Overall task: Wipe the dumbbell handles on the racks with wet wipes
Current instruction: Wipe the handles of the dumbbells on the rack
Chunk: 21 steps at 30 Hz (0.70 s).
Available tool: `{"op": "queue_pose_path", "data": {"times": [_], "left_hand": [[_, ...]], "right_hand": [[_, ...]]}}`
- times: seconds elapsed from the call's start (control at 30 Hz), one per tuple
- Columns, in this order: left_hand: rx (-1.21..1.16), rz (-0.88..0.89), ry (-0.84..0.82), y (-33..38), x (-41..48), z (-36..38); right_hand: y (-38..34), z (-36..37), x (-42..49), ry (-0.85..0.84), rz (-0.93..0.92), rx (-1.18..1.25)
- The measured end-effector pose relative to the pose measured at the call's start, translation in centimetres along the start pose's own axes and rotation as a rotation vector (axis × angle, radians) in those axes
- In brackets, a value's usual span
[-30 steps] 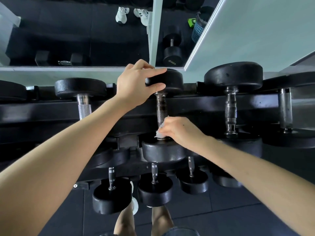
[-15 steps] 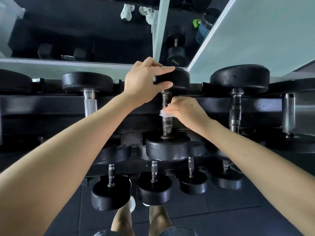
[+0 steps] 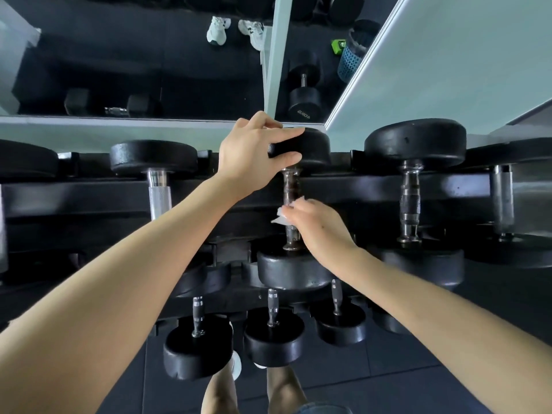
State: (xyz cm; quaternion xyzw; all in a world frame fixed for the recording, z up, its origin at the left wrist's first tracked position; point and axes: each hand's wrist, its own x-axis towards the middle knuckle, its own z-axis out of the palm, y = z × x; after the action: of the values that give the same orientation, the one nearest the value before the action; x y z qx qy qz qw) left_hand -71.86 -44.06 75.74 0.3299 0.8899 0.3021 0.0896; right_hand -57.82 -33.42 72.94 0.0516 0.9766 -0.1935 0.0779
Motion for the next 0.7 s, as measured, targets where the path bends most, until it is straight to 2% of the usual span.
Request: {"op": "queue_pose_path", "data": {"times": [0.07,0.13,0.23,0.33,0.37,0.47,0.57,0.6,0.63,0.67,0.7], "left_hand": [[0.001,0.0,-0.001,-0.1,0.0,0.0],[-0.008,-0.007,-0.005,0.0,0.0,0.0],[-0.003,-0.008,0.014,0.0,0.0,0.1],[-0.008,0.003,0.018,-0.1,0.0,0.1],[-0.011,0.009,0.02,-0.1,0.0,0.1],[-0.012,0.006,0.023,-0.2,0.0,0.1],[-0.001,0.0,0.01,-0.2,0.0,0.1],[0.001,0.004,0.008,-0.2,0.1,0.0],[0.001,0.007,0.006,-0.3,0.1,-0.1],[0.001,0.01,0.004,-0.4,0.1,-0.1],[0.0,0.013,0.003,-0.4,0.0,-0.1]], "right_hand": [[0.1,-0.5,-0.9,-0.017,-0.058,0.024],[0.4,-1.1,1.1,-0.024,-0.024,0.065],[0.0,-1.6,3.6,0.041,0.012,-0.121],[0.3,-0.8,2.3,0.054,0.074,0.027],[0.5,-0.7,1.4,-0.005,0.088,0.058],[0.7,-1.1,0.9,-0.159,-0.07,-0.096],[0.5,-2.1,3.5,0.003,-0.086,-0.157],[0.5,-1.5,4.0,0.064,-0.054,-0.12],[0.5,-1.2,3.8,0.086,0.049,0.057],[0.4,-1.3,3.1,0.072,0.168,0.296],[0.4,-1.2,2.0,-0.014,0.284,0.501]]}}
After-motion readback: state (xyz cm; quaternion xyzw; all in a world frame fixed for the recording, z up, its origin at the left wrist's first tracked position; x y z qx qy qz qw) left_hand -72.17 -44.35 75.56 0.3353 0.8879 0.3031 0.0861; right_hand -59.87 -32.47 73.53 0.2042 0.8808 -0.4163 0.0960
